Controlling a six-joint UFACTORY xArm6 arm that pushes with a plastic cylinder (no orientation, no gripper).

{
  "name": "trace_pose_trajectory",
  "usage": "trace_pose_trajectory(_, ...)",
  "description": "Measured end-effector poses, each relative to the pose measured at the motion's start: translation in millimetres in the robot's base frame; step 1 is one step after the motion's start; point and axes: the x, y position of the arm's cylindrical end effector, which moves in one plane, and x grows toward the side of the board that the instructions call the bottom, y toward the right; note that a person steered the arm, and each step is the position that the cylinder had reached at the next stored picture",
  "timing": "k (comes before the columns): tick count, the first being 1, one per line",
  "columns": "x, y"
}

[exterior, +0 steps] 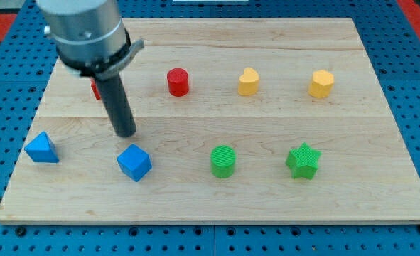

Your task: Drag the blue triangle to the left of the blue cube

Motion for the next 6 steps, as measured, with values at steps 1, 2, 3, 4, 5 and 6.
trace_pose_trajectory(1,-3.8,-120.7)
trace_pose_trajectory(2,1.0,-166.7)
trace_pose_trajectory(3,29.1,-141.0)
trace_pose_trajectory(4,78.1,-104.5)
trace_pose_trajectory(5,81.2,-119.2)
trace_pose_trajectory(6,122.2,-157.5)
